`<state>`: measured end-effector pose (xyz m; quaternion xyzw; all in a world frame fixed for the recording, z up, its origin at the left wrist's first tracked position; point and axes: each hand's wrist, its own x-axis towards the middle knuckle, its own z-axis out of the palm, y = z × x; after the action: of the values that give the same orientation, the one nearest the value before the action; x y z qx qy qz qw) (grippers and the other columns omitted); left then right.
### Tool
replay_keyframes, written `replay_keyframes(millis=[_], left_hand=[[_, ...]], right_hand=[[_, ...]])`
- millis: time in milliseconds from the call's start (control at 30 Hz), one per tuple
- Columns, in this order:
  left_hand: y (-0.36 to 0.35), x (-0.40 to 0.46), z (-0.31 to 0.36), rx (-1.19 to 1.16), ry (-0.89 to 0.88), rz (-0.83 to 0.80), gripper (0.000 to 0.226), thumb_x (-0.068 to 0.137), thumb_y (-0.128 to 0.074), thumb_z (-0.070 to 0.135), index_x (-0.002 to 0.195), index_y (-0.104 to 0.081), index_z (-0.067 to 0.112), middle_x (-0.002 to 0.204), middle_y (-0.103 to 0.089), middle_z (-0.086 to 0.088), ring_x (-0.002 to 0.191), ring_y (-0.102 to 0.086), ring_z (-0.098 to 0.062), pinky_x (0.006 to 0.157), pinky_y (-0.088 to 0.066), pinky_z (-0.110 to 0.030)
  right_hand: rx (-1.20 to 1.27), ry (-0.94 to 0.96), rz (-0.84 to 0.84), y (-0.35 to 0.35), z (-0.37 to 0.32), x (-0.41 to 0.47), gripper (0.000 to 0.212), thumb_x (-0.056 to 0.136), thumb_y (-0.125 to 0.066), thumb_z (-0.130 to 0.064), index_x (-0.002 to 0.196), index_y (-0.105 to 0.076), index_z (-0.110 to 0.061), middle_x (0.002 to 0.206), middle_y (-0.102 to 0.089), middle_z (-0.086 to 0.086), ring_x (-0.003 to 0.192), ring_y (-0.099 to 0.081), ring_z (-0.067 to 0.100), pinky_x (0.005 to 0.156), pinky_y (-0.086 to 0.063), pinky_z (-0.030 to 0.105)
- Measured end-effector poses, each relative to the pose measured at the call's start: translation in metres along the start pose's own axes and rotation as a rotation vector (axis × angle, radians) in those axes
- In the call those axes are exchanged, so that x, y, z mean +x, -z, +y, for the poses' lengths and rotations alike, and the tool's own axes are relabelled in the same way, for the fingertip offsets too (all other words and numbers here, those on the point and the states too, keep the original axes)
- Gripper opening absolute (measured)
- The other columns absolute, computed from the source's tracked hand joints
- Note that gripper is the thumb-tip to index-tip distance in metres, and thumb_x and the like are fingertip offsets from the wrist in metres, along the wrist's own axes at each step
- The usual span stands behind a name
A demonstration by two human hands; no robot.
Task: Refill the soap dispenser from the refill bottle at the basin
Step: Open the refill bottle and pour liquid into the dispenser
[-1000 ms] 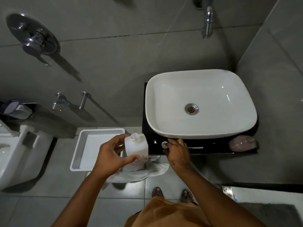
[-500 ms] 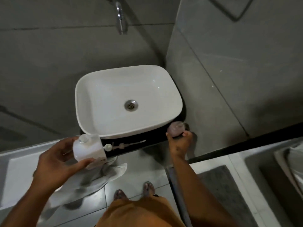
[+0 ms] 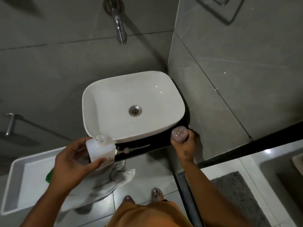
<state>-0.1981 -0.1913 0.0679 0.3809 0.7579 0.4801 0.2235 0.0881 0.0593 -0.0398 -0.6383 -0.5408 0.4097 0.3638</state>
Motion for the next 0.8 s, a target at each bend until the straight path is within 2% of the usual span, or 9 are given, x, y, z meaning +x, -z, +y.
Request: replay_keyframes(millis=[67, 167, 267, 367, 467, 567, 667, 800], left_hand=[[-0.002, 0.003, 0.016, -0.006, -0.038, 0.018, 0.076, 0.046, -0.096, 0.044, 0.117, -0.067, 0.044, 0.118, -0.073, 0.019, 0.105, -0.071, 0.000, 0.085, -0.057, -0.013], [-0.002, 0.012, 0.048, 0.072, -0.137, 0.016, 0.077, 0.048, -0.101, 0.046, 0.116, -0.065, 0.051, 0.118, -0.069, 0.024, 0.106, -0.068, 0.001, 0.088, -0.053, -0.010], [-0.001, 0.022, 0.080, 0.239, -0.250, 0.015, 0.071, 0.057, -0.089, 0.051, 0.123, -0.063, 0.044, 0.119, -0.062, 0.028, 0.109, -0.061, 0.006, 0.090, -0.045, -0.004], [0.003, 0.031, 0.106, 0.295, -0.338, -0.003, 0.072, 0.060, -0.090, 0.033, 0.128, -0.068, 0.025, 0.125, -0.065, 0.009, 0.112, -0.062, -0.004, 0.097, -0.042, -0.007], [0.010, 0.036, 0.124, 0.413, -0.422, -0.024, 0.077, 0.060, -0.095, 0.016, 0.132, -0.067, 0.017, 0.127, -0.062, 0.007, 0.115, -0.058, -0.011, 0.099, -0.039, -0.008], [0.017, 0.037, 0.133, 0.497, -0.469, 0.003, 0.083, 0.058, -0.096, 0.005, 0.134, -0.065, 0.013, 0.125, -0.058, 0.006, 0.113, -0.050, -0.009, 0.097, -0.040, -0.018], [0.021, 0.037, 0.141, 0.582, -0.509, 0.014, 0.085, 0.057, -0.097, 0.002, 0.135, -0.065, 0.010, 0.126, -0.064, -0.007, 0.114, -0.053, -0.021, 0.092, -0.049, -0.035], [0.028, 0.039, 0.149, 0.676, -0.566, -0.009, 0.085, 0.055, -0.096, -0.001, 0.134, -0.066, 0.005, 0.124, -0.066, -0.014, 0.110, -0.055, -0.030, 0.089, -0.049, -0.040]], right_hand=[[0.036, 0.046, -0.079, 0.007, -0.014, -0.016, 0.076, 0.056, -0.091, -0.023, 0.124, -0.057, -0.026, 0.120, -0.066, 0.000, 0.107, -0.065, 0.022, 0.096, -0.055, 0.048], [0.077, 0.164, -0.229, 0.016, -0.043, -0.044, 0.078, 0.053, -0.089, -0.034, 0.125, -0.057, -0.034, 0.126, -0.063, -0.009, 0.116, -0.062, 0.013, 0.096, -0.056, 0.045], [0.061, 0.321, -0.334, 0.019, -0.078, -0.072, 0.083, 0.054, -0.088, -0.037, 0.130, -0.054, -0.037, 0.127, -0.058, -0.017, 0.119, -0.058, 0.005, 0.095, -0.055, 0.031], [0.027, 0.427, -0.422, 0.019, -0.112, -0.089, 0.084, 0.054, -0.088, -0.037, 0.132, -0.054, -0.037, 0.126, -0.055, -0.020, 0.118, -0.054, -0.002, 0.091, -0.051, 0.018], [-0.006, 0.478, -0.477, 0.018, -0.136, -0.095, 0.084, 0.055, -0.089, -0.034, 0.132, -0.055, -0.036, 0.124, -0.054, -0.017, 0.116, -0.054, -0.002, 0.088, -0.048, 0.012], [-0.004, 0.517, -0.498, 0.013, -0.151, -0.099, 0.084, 0.051, -0.083, -0.041, 0.131, -0.056, -0.035, 0.121, -0.055, -0.015, 0.113, -0.056, 0.003, 0.089, -0.051, 0.018], [0.003, 0.541, -0.494, 0.008, -0.157, -0.100, 0.084, 0.049, -0.080, -0.043, 0.129, -0.056, -0.040, 0.119, -0.054, -0.019, 0.112, -0.057, 0.004, 0.090, -0.053, 0.023], [0.014, 0.561, -0.478, 0.002, -0.160, -0.101, 0.082, 0.051, -0.082, -0.038, 0.128, -0.056, -0.040, 0.116, -0.057, -0.017, 0.110, -0.059, 0.004, 0.090, -0.053, 0.025]])
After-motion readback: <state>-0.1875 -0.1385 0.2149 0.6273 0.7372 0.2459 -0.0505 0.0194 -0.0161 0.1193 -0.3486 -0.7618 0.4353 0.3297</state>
